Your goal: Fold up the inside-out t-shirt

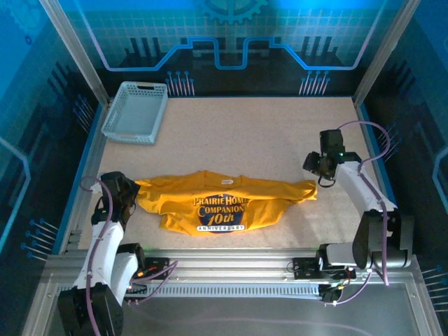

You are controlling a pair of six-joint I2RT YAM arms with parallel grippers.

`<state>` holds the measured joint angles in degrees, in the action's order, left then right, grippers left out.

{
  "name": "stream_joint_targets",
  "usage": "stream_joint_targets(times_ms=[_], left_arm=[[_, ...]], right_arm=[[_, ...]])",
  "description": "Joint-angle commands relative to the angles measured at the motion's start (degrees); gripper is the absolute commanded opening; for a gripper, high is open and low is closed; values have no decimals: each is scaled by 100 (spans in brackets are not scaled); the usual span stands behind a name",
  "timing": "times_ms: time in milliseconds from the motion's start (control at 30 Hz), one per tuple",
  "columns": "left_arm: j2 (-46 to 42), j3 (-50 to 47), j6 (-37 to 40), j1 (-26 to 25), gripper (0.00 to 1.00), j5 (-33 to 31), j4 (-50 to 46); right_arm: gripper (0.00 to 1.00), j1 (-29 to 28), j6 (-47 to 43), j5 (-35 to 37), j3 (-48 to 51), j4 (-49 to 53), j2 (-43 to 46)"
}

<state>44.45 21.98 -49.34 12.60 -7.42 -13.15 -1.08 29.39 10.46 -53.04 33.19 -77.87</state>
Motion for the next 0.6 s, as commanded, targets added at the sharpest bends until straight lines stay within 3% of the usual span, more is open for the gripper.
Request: stream_joint_targets(times_ms=[0, 67, 167, 267, 433, 467, 500, 567], left_arm=[[-46, 34, 157, 58, 0, -31, 5], [-41, 38, 146, 64, 0, -27, 9], [-29, 28, 113, 58, 0, -14, 73], [35, 52, 126, 67, 0, -55, 67], [124, 214, 135, 67, 0, -334, -470], [104, 264, 70, 75, 6, -492, -736], [68, 306, -10, 82, 19, -641, -971], [-97, 390, -102, 155, 53, -908, -1390]], right_arm=[[57, -520, -390, -80, 18, 134, 41], [61, -1085, -888, -297, -72, 31, 37], [66, -1746, -1294, -10, -328, 144, -259], [66, -1808, -1209, -19, -502, 303, -682], [65, -1925, -1386, -763, -450, 34, -1064], [65, -1972, -1394, -793, -452, 12, -1113], [66, -1977, -1385, -752, -459, 12, -1157], [66, -1985, -1340, -599, -462, 12, -1226]])
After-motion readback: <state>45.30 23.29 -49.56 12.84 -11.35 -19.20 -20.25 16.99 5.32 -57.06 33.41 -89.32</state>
